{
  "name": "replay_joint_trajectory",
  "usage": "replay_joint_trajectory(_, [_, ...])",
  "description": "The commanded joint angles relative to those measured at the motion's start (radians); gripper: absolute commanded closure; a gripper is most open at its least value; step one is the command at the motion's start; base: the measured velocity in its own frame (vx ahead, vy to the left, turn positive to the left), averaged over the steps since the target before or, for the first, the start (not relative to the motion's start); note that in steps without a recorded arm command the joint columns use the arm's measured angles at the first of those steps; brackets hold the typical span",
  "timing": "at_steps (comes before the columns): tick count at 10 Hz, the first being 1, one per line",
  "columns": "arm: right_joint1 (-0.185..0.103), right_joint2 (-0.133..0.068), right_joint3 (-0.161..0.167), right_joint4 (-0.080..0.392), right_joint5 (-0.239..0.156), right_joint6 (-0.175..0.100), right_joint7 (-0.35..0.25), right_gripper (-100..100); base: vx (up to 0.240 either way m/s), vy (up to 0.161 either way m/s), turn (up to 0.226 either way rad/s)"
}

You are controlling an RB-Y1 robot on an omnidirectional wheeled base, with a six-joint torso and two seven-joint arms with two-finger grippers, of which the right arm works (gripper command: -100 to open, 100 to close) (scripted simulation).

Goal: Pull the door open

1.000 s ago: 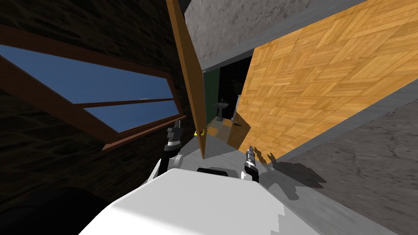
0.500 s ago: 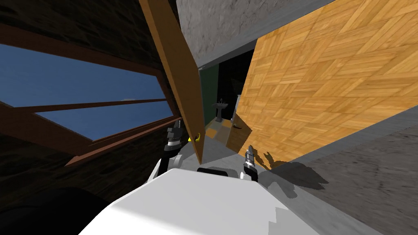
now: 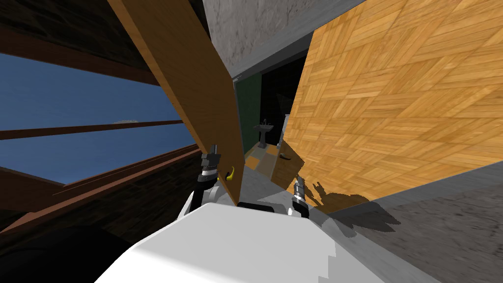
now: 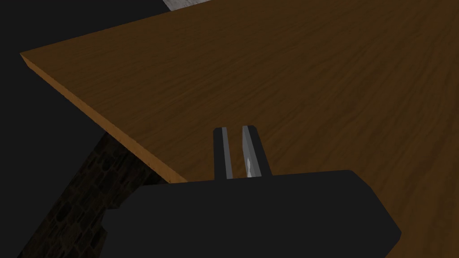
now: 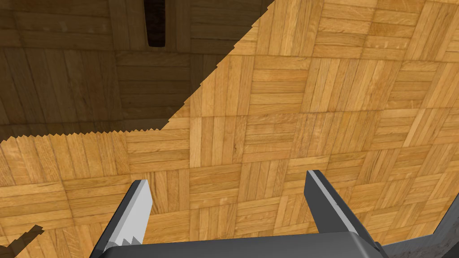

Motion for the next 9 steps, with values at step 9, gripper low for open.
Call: replay_joint_trajectory(9, [0.007, 0.037, -0.015, 0.006, 0.04, -0.007, -0.031, -100, 0.215, -0.084, -0.016])
